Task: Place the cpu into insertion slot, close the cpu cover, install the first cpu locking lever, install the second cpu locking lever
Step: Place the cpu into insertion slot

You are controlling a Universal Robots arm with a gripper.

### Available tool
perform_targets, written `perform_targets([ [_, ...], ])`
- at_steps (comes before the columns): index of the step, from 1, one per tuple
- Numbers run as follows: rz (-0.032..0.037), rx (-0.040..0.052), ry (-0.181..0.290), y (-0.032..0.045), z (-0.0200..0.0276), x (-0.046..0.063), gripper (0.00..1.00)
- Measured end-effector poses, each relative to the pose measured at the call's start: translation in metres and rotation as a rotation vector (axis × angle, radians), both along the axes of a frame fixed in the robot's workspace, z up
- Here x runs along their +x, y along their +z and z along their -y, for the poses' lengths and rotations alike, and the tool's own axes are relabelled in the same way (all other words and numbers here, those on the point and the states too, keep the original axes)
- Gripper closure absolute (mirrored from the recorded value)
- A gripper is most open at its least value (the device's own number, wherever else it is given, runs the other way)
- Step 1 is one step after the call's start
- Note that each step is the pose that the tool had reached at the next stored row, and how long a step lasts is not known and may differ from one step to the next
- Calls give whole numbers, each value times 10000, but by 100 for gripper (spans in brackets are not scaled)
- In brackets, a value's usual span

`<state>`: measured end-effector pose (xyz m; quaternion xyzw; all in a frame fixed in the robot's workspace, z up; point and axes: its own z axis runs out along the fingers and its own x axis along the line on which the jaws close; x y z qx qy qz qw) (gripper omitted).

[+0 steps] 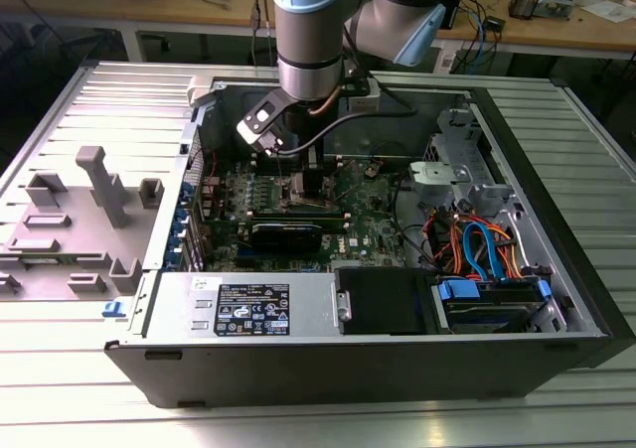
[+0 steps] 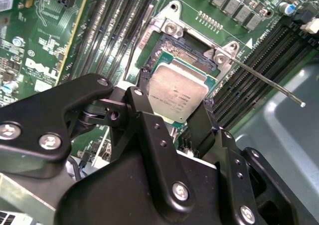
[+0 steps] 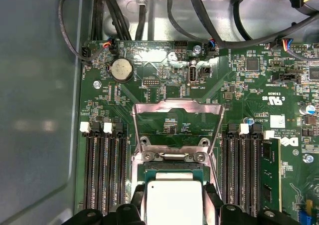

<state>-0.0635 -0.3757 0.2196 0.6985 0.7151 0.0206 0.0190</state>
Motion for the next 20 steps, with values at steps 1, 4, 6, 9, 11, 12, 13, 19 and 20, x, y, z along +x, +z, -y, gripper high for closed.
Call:
perform_targets([
  [1, 0, -46, 2, -2, 0, 1, 45],
  [4, -2, -55, 4, -19, 1, 1, 45],
  [6, -2, -57, 3, -21, 1, -1, 45],
  [9, -2, -55, -3, -29, 1, -1, 45],
  [11, -2, -56, -5, -29, 1, -1, 45],
  [12, -1, -54, -5, -30, 0, -1, 45],
  [13, -2, -54, -5, -34, 0, -1, 45],
  [19, -1, -50, -5, -35, 0, -11, 45],
  [20, -1, -49, -5, -35, 0, -11, 45],
])
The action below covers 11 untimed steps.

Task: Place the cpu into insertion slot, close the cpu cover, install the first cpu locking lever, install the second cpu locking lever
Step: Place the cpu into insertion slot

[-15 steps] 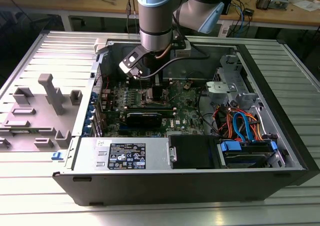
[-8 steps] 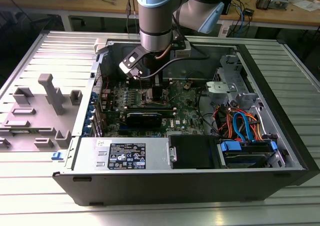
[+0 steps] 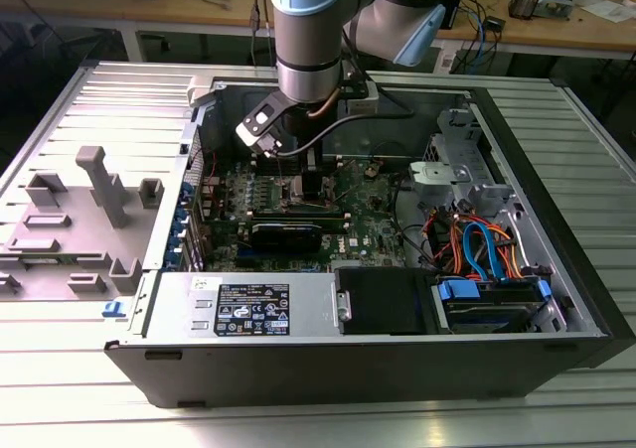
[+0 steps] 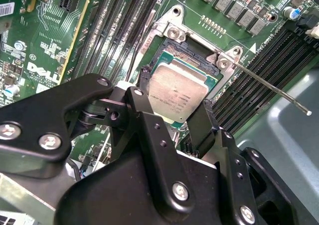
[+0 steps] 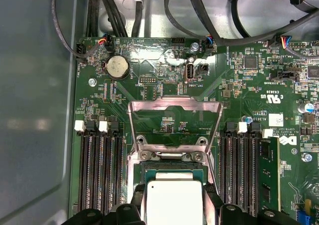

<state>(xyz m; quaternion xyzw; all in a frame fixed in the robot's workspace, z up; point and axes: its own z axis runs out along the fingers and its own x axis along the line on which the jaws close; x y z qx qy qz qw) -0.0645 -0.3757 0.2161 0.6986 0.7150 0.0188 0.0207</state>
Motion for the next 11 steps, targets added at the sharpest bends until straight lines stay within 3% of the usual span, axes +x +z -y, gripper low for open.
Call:
perform_targets([
  [4, 0, 2, 0, 0, 0, 0, 45],
  [5, 0, -13, 0, -4, 0, 0, 45],
  [6, 0, -140, 0, -8, -1, 0, 45],
  [7, 0, -167, 2, -11, -1, 0, 45],
  [11, 0, -167, -3, -38, -1, -1, 45],
])
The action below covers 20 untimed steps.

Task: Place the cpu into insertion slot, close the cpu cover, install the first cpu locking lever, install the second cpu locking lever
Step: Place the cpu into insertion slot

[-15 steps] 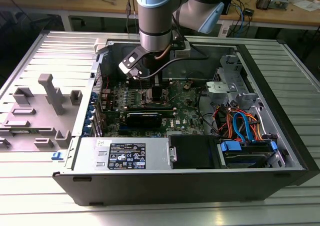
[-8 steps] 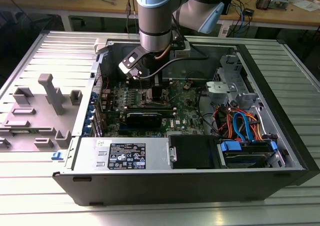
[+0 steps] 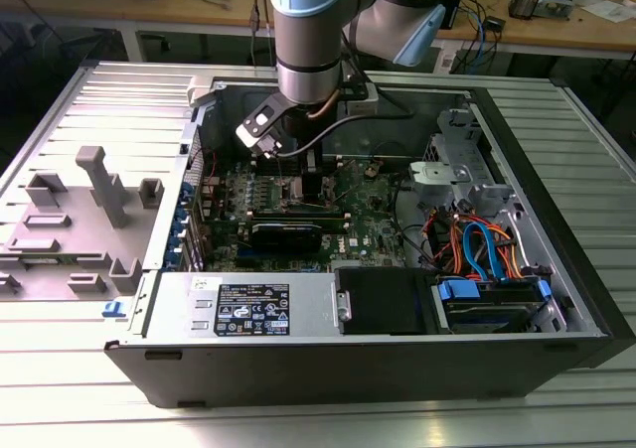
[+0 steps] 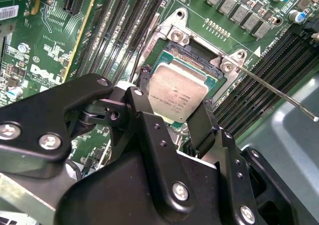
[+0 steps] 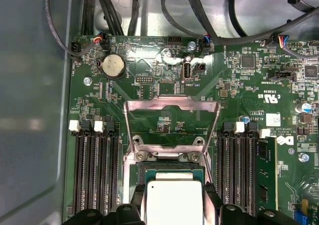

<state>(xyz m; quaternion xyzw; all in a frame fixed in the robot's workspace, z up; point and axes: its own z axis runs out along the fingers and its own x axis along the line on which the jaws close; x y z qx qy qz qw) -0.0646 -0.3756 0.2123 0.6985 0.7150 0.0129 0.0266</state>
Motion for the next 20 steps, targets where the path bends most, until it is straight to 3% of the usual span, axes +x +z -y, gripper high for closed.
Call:
perform_targets([
  [7, 1, 56, -29, -25, 0, -8, 45],
  [11, -2, 57, -133, -79, 1, -12, 45],
  [20, -2, 58, -142, -103, -22, -13, 45],
])
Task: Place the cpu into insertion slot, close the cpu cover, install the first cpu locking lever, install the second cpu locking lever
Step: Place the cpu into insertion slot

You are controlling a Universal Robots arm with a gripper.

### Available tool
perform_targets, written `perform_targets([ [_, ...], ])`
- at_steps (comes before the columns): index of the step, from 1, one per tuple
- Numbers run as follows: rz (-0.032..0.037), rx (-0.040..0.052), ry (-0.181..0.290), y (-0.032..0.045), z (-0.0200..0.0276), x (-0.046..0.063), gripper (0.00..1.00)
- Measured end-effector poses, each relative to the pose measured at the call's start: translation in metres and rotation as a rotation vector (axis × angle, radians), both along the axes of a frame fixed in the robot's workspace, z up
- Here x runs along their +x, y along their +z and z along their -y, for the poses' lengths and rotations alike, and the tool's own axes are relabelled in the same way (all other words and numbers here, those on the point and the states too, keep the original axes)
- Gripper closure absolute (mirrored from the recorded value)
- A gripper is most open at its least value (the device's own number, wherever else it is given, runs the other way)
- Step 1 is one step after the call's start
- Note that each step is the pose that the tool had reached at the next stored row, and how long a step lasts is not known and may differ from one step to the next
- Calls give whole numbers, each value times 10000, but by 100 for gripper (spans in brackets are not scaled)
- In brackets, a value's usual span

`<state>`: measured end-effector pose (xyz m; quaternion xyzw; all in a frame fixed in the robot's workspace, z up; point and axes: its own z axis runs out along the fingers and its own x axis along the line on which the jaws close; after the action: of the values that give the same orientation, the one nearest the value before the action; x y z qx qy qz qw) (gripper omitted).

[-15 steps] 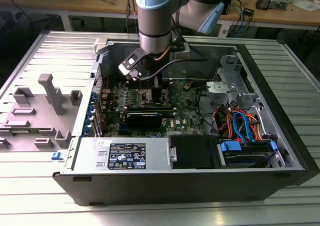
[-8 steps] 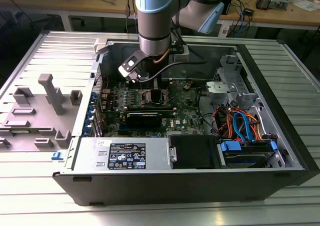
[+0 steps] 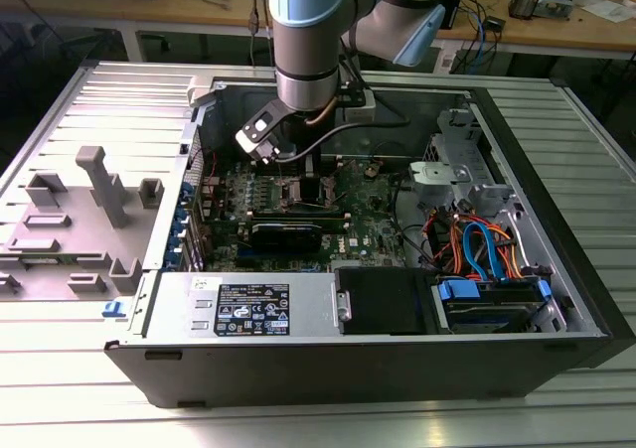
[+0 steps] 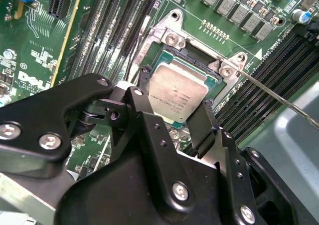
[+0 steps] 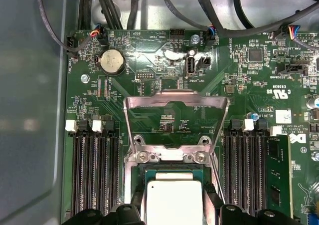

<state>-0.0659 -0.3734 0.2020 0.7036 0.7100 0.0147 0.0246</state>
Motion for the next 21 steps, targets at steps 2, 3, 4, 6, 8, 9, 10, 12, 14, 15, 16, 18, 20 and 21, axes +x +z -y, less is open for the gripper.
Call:
perform_targets([
  [2, 0, 0, 1, -6, -3, 0, 45],
  [3, 0, 0, 0, -8, -4, 0, 45],
  [4, 0, 1, 0, -13, -6, 0, 45],
  [6, 0, 0, -2, -21, -13, 0, 45],
  [8, -2, -3, 1, -36, -16, 0, 45],
  [9, -3, -5, 0, -39, -16, 0, 45],
  [10, -1, -2, -13, -46, -16, 0, 45],
  [12, 0, 0, -14, -47, -17, 15, 45],
  [14, 0, 0, -15, -47, -17, 15, 45],
  [15, 0, 0, -15, -47, -16, 16, 45],
  [16, 0, 0, -15, -47, -16, 16, 45],
  [18, 0, 0, -15, -47, -17, 16, 45],
  [20, 4, 1, -13, -49, -17, 19, 45],
  [21, 10, 6, -12, -51, -18, 20, 45],
])
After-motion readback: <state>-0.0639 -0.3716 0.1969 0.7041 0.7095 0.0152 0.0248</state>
